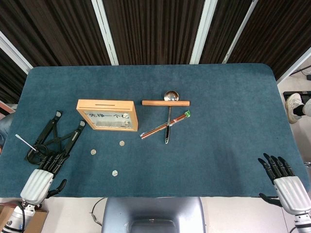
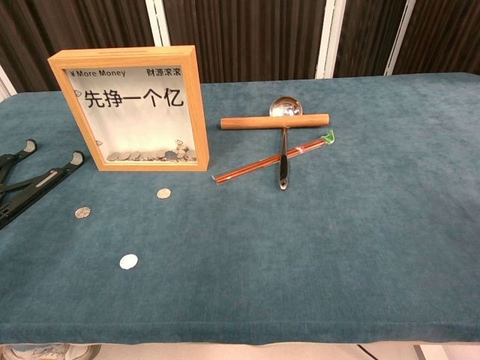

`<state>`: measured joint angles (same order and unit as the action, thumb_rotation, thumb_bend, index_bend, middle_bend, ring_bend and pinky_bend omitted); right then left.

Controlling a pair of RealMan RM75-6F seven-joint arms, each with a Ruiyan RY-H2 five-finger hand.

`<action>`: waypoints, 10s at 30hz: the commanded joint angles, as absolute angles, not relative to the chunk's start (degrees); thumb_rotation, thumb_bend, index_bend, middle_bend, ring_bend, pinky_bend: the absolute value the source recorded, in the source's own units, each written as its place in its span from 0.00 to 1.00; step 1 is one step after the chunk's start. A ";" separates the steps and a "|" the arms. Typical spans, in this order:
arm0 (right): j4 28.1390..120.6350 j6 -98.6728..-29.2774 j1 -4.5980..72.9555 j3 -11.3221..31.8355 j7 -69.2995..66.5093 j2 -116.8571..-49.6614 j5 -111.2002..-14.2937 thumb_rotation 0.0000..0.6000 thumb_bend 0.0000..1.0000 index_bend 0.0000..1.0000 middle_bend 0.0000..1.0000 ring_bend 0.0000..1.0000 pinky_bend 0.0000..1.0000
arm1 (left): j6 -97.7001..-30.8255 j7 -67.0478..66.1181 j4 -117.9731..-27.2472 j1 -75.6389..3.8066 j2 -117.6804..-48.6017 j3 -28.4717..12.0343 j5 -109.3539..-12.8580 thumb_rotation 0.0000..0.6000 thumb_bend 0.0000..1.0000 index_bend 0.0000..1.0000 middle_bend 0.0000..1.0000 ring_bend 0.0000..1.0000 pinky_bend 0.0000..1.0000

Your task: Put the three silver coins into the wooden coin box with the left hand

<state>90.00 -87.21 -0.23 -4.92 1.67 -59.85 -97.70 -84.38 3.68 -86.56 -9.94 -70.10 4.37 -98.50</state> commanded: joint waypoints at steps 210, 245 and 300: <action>89.55 -86.67 0.18 -4.11 -4.25 -57.52 -95.60 1.00 0.15 0.00 0.00 0.00 0.00 | -70.36 -36.34 -87.74 -46.31 -86.49 -29.62 -57.57 1.00 0.53 0.61 1.00 1.00 1.00; 89.32 -86.93 -0.03 -3.91 -4.92 -57.34 -95.34 1.00 0.15 0.00 0.00 0.00 0.00 | -70.57 -35.37 -81.23 -49.18 -90.15 -22.96 -55.30 1.00 0.53 0.55 1.00 1.00 1.00; 88.98 -87.56 0.01 -5.74 -4.02 -57.78 -99.28 1.00 0.15 0.00 0.00 0.00 0.00 | -77.11 -25.13 -74.60 -21.85 -104.13 4.43 -87.94 1.00 0.38 0.46 1.00 1.00 1.00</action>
